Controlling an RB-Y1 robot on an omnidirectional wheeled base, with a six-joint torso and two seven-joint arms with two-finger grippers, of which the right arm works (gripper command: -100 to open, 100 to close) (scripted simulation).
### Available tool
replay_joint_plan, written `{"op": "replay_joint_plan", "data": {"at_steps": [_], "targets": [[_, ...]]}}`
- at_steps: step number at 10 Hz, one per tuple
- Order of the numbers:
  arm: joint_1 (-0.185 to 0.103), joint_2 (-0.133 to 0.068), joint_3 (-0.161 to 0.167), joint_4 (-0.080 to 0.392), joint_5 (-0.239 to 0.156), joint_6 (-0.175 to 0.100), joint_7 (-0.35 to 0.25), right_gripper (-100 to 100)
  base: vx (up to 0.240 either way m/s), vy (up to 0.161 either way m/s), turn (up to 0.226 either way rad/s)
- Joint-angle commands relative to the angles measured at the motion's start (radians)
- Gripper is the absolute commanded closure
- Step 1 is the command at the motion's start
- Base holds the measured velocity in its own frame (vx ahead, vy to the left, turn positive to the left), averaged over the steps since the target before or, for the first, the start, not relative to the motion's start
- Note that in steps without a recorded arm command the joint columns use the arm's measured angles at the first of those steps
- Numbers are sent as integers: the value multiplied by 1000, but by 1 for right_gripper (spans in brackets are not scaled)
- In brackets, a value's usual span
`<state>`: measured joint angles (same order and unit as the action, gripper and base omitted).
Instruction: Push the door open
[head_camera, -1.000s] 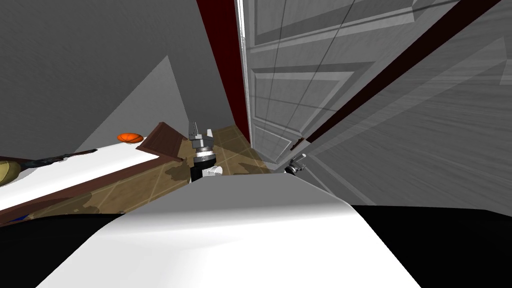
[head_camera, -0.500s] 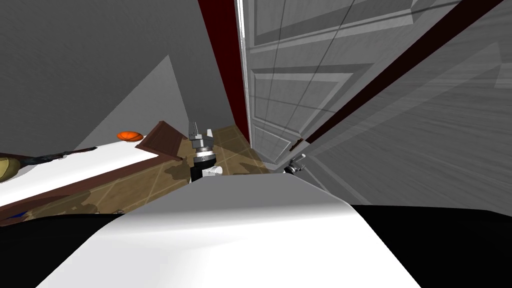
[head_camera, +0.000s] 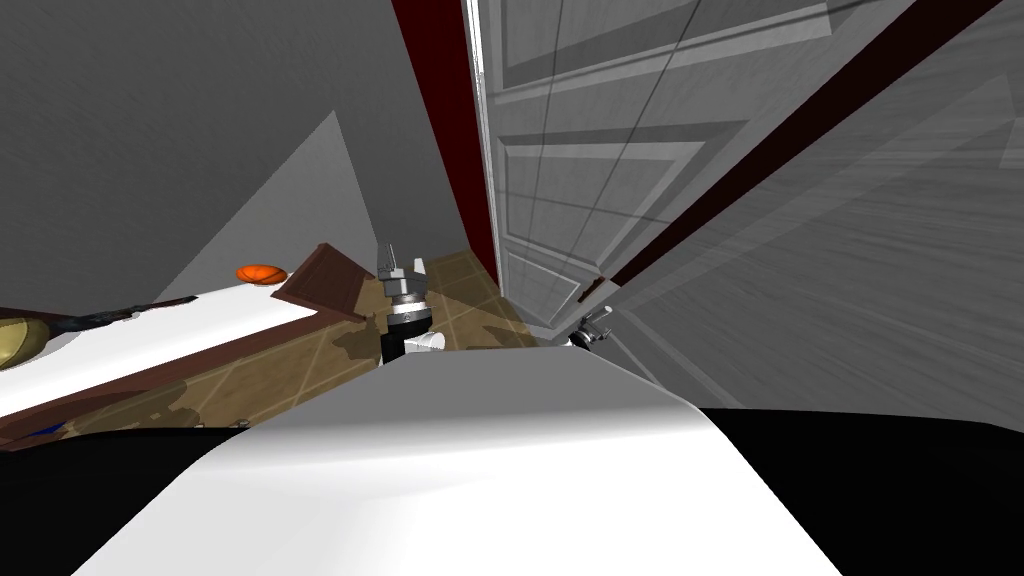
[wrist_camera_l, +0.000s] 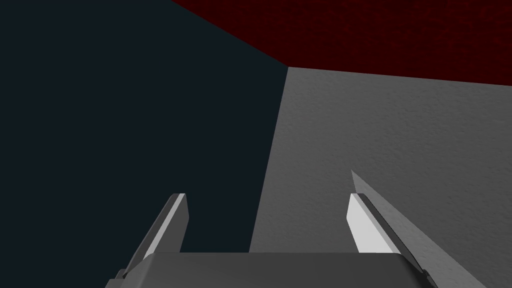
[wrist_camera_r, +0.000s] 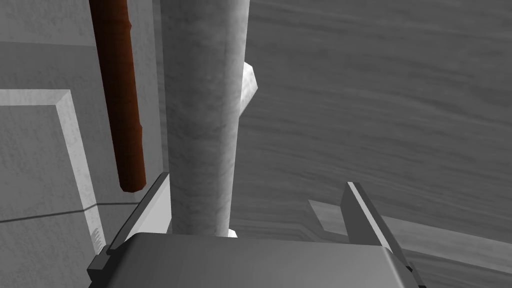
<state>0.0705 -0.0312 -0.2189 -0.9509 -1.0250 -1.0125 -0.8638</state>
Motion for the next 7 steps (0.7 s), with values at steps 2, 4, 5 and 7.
{"op": "replay_joint_plan", "data": {"at_steps": [2, 4, 5, 7], "targets": [[29, -25, -16, 6, 1, -7, -7, 100, -1, 13, 9], [28, -25, -16, 6, 1, -7, -7, 100, -3, 5, 16], [17, -14, -17, -8, -21, -16, 7, 100, 30, -87, 126], [18, -16, -20, -6, -24, -19, 8, 100, 27, -128, 66]]}}
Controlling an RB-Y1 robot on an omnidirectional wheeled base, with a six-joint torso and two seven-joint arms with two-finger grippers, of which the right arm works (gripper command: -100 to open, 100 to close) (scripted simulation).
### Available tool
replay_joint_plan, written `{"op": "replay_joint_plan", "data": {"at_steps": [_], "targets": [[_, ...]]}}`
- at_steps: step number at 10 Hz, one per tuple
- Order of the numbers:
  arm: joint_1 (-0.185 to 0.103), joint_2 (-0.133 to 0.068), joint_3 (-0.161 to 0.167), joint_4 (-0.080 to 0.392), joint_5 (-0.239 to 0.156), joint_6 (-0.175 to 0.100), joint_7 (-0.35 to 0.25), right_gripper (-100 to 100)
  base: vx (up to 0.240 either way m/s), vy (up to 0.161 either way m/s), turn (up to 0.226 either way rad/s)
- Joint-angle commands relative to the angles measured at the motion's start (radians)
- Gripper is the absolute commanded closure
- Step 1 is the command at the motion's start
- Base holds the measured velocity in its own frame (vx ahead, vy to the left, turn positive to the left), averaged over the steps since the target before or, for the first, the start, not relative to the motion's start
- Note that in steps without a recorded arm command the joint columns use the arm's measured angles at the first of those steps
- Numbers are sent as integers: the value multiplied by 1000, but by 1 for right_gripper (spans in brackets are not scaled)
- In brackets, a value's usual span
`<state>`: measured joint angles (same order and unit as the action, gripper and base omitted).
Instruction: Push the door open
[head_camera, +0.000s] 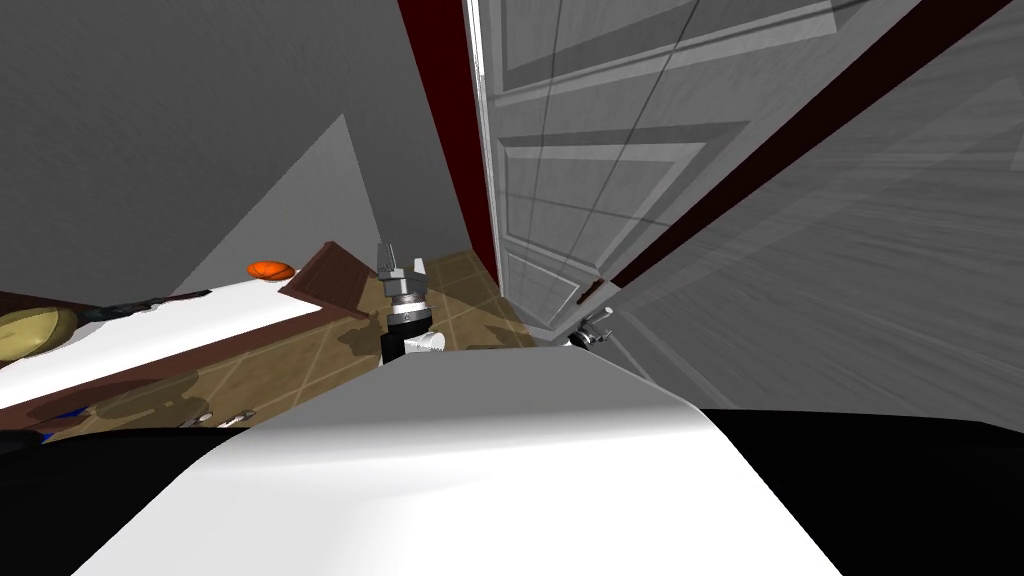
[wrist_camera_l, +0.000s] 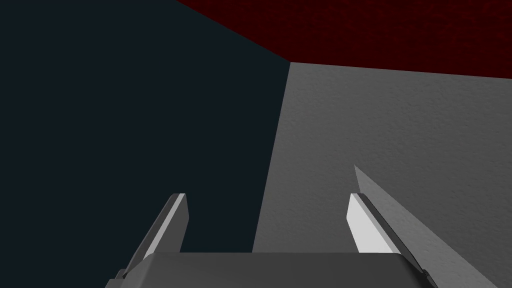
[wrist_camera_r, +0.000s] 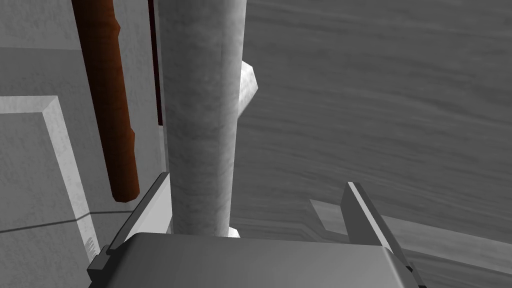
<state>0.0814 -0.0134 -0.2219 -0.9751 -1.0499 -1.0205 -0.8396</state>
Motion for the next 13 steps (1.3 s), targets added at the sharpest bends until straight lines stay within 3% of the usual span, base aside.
{"op": "replay_joint_plan", "data": {"at_steps": [1, 13], "targets": [[7, -34, -17, 18, 1, -11, -17, 100, 9, -31, -1], [12, -47, -35, 26, -21, -37, -11, 100, 1, -22, 8]]}}
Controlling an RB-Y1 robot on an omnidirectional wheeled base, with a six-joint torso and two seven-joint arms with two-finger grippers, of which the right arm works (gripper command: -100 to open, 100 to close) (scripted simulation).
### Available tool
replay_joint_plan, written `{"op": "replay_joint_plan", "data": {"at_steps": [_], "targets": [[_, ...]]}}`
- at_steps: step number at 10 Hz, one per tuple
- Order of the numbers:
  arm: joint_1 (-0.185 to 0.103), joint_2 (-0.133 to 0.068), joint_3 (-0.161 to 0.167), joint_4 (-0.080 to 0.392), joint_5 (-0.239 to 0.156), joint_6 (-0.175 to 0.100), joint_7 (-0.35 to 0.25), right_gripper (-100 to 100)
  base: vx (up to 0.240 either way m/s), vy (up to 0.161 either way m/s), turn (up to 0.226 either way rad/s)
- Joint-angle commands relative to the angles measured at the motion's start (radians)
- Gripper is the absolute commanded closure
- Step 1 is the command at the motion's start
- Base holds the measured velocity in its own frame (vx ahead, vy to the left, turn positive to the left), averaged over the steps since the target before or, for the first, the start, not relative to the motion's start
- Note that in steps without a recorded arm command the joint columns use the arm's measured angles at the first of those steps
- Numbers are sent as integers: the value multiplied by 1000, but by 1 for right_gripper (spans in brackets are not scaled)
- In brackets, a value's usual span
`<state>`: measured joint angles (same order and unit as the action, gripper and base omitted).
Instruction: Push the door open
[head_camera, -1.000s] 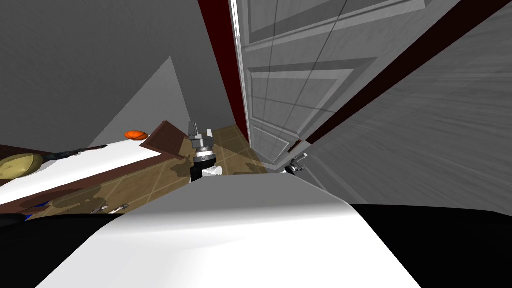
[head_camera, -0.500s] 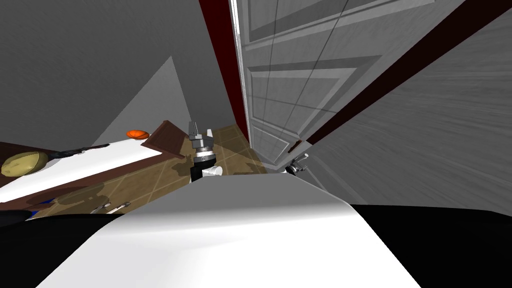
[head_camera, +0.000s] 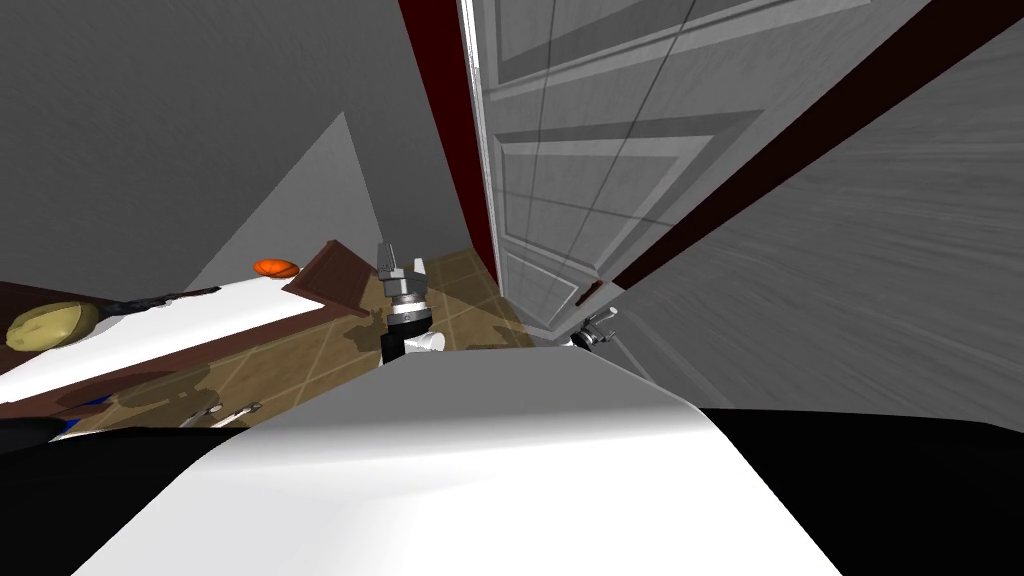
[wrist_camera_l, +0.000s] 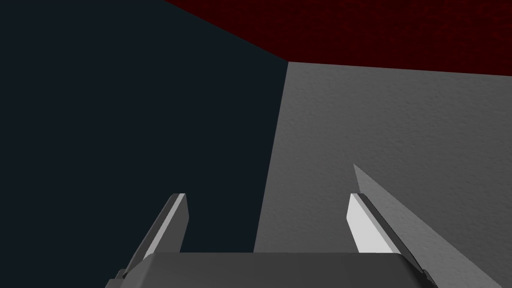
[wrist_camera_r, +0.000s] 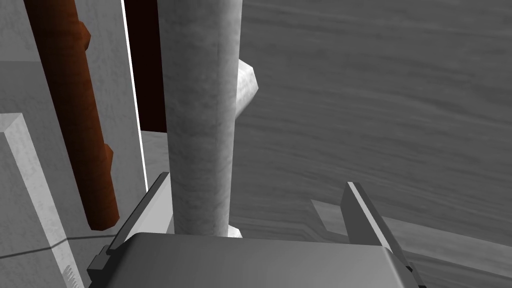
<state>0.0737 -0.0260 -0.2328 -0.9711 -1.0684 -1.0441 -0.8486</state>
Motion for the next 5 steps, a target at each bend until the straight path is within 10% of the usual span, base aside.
{"op": "replay_joint_plan", "data": {"at_steps": [1, 5], "targets": [[19, -34, -24, 22, -3, -14, -2, 100, -5, -21, -17], [19, -34, -24, 22, -3, -14, -2, 100, 11, -15, -2]]}}
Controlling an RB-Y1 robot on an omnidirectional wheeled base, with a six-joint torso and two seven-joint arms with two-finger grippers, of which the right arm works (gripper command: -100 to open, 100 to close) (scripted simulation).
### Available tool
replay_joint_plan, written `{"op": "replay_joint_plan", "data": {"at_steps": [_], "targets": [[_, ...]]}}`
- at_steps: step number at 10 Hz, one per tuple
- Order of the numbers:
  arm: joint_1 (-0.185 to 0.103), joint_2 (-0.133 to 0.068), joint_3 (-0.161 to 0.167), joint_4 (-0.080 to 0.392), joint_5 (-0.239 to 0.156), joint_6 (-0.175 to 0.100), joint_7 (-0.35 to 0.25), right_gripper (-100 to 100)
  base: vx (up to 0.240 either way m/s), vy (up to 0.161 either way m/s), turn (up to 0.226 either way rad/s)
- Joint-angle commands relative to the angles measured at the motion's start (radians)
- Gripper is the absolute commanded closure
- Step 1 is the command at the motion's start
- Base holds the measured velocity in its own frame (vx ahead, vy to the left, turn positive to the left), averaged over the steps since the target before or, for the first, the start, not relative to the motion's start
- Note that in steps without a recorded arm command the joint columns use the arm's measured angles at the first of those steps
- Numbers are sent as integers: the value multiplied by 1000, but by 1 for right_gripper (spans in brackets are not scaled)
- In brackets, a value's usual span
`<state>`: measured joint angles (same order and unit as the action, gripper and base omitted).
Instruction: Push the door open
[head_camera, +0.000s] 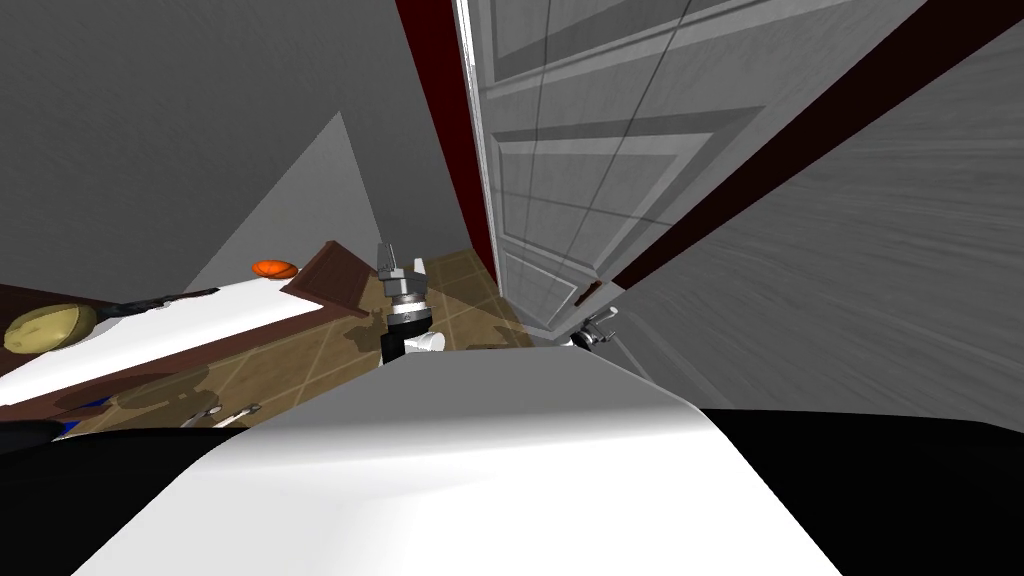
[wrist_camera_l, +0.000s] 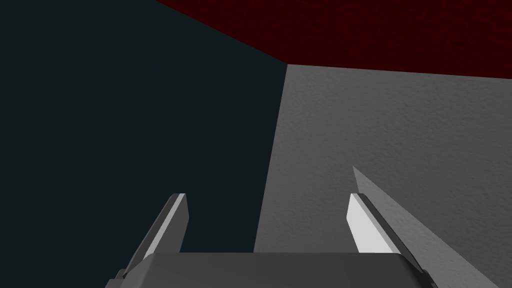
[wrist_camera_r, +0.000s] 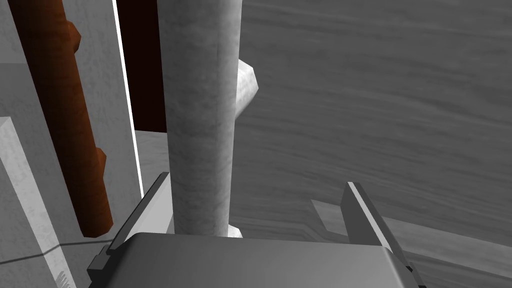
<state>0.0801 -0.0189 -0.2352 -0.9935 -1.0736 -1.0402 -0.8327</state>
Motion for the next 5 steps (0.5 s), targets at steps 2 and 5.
{"op": "replay_joint_plan", "data": {"at_steps": [2, 5], "targets": [[13, -41, -22, 44, 3, -18, -18, 100, -8, 2, 9], [-10, -24, -33, 29, -27, -21, 3, 100, 9, -18, 61]]}}
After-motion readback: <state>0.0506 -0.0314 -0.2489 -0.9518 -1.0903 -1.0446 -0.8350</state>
